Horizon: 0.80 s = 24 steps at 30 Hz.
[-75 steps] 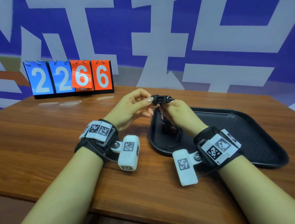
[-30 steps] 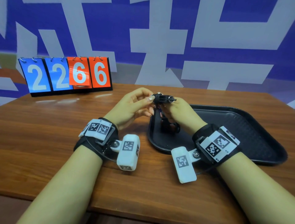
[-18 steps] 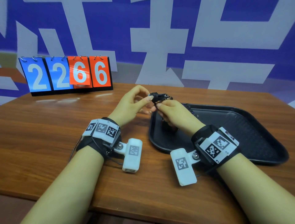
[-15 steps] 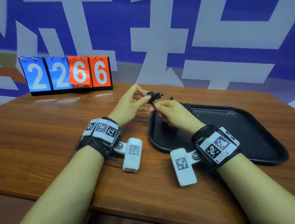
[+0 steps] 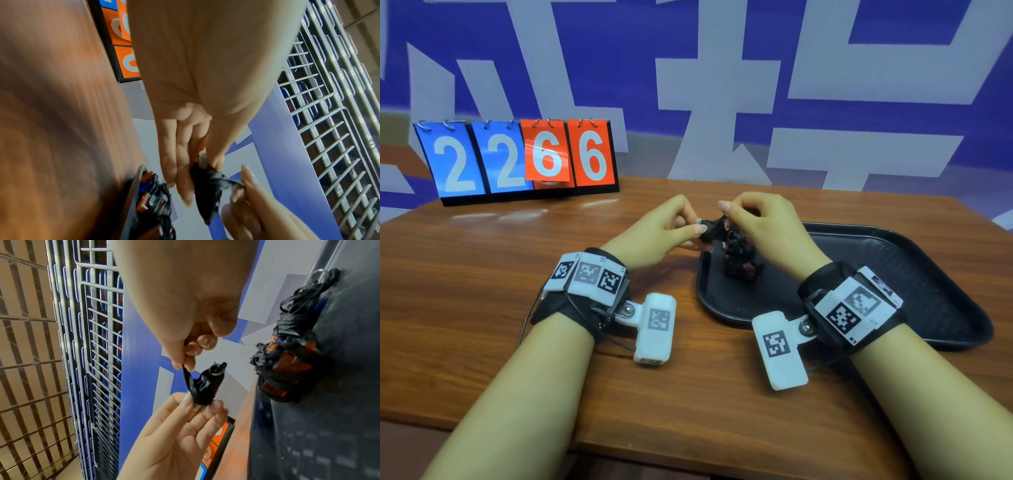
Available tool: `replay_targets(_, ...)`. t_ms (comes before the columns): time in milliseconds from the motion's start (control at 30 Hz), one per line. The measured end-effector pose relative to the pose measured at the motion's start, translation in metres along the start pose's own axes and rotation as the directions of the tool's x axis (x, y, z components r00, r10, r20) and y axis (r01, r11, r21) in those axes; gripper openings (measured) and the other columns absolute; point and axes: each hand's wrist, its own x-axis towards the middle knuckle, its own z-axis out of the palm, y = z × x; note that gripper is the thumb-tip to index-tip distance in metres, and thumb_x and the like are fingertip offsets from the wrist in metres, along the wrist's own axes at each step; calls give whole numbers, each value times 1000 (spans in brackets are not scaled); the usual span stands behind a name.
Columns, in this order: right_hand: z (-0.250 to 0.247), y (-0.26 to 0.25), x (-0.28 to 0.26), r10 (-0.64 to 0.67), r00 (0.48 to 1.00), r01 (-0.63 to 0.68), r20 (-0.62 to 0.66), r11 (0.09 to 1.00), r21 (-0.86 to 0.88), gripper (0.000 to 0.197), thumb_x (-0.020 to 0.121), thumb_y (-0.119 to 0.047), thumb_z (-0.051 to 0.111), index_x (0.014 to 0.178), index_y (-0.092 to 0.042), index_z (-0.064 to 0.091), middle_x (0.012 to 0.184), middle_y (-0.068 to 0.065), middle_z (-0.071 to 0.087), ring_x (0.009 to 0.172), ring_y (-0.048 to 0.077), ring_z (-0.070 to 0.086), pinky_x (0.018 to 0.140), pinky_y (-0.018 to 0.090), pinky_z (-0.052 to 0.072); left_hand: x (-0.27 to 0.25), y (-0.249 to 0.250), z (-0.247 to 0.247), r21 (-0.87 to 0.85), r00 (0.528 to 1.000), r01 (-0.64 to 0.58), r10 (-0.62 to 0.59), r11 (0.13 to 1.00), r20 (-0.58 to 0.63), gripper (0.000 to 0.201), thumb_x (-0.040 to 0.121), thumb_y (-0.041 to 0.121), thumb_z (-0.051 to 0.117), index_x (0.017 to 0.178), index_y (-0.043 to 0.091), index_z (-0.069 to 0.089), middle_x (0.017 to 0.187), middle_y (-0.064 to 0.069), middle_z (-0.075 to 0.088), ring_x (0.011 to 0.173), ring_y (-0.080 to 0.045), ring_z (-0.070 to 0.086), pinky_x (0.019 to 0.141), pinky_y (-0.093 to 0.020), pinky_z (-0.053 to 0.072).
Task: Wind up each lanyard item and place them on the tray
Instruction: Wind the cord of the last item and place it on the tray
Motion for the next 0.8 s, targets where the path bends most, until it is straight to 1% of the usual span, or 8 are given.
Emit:
replay_targets(100, -1, 3, 1, 3, 1000, -3, -1, 1000, 10, 37, 95, -35, 61, 62, -20, 58, 46, -17, 50, 48, 0, 44, 53, 11, 34, -4, 5, -2, -85, 998, 9, -3, 996, 71, 8, 99, 6, 53, 103, 0, 49, 100, -26, 70, 94, -24, 74, 83, -27, 58)
replay_targets(200, -2, 0, 0, -7, 1000, 7, 0, 999, 46, 34, 94, -34, 63, 62, -21, 61, 47, -19, 53, 48, -1, 47, 53, 9, 35, -5, 5, -4, -208, 992, 10, 18, 978, 129, 4, 98, 4, 53, 98, 3, 49, 96, -27, 70, 96, -32, 72, 88, -36, 57)
replay_targets(300, -5, -3, 0, -13, 1000, 13, -7, 995, 96, 30, 92, -31, 66, 65, -21, 65, 50, -19, 57, 50, -3, 50, 56, 7, 35, -6, 5, -4, -308, 988, -1, 49, 951, 149, 3, 98, 1, 49, 97, 4, 48, 88, -22, 71, 90, -28, 71, 85, -35, 57)
replay_targets(367, -6, -2, 1, 3, 1000, 0, -20, 988, 151, 27, 91, -29, 68, 69, -13, 70, 54, -14, 58, 51, -3, 50, 58, 7, 37, -7, 7, -3, -364, 985, -5, 68, 931, 158, 3, 95, 5, 51, 95, 4, 48, 85, -18, 72, 86, -26, 71, 84, -34, 57)
replay_targets(467, -6, -1, 0, 57, 998, -49, -24, 965, 257, 27, 90, -27, 69, 78, -2, 71, 57, -13, 58, 51, -5, 50, 56, 8, 39, -6, 8, 0, -441, 985, -27, 98, 897, 141, 5, 92, 7, 50, 94, 5, 46, 85, -16, 72, 84, -25, 71, 86, -36, 57)
replay_targets(567, -3, 0, 0, 102, 994, -78, -48, 934, 350, 23, 90, -23, 69, 80, -2, 71, 64, -15, 65, 56, -6, 55, 58, 11, 42, -5, 6, 1, -522, 988, -45, 113, 852, 100, 3, 92, 5, 49, 92, 6, 46, 88, -15, 73, 88, -25, 72, 86, -34, 56)
replay_targets(700, -1, -1, 0, 128, 991, -106, -23, 897, 430, 10, 93, -8, 63, 95, -2, 71, 81, 0, 71, 66, 4, 64, 63, 15, 51, -3, 4, -1, -587, 995, -46, 91, 808, 46, 3, 93, 7, 49, 91, 7, 47, 100, -16, 73, 97, -27, 71, 91, -34, 55)
replay_targets(800, 6, -3, 0, 166, 986, -154, 25, 837, 525, 10, 94, 1, 57, 96, -4, 66, 75, 5, 71, 70, 12, 69, 71, 24, 59, -2, 3, -1, -631, 997, -68, 82, 773, -8, 9, 98, 3, 45, 90, 7, 47, 103, -15, 72, 96, -26, 72, 92, -35, 56)
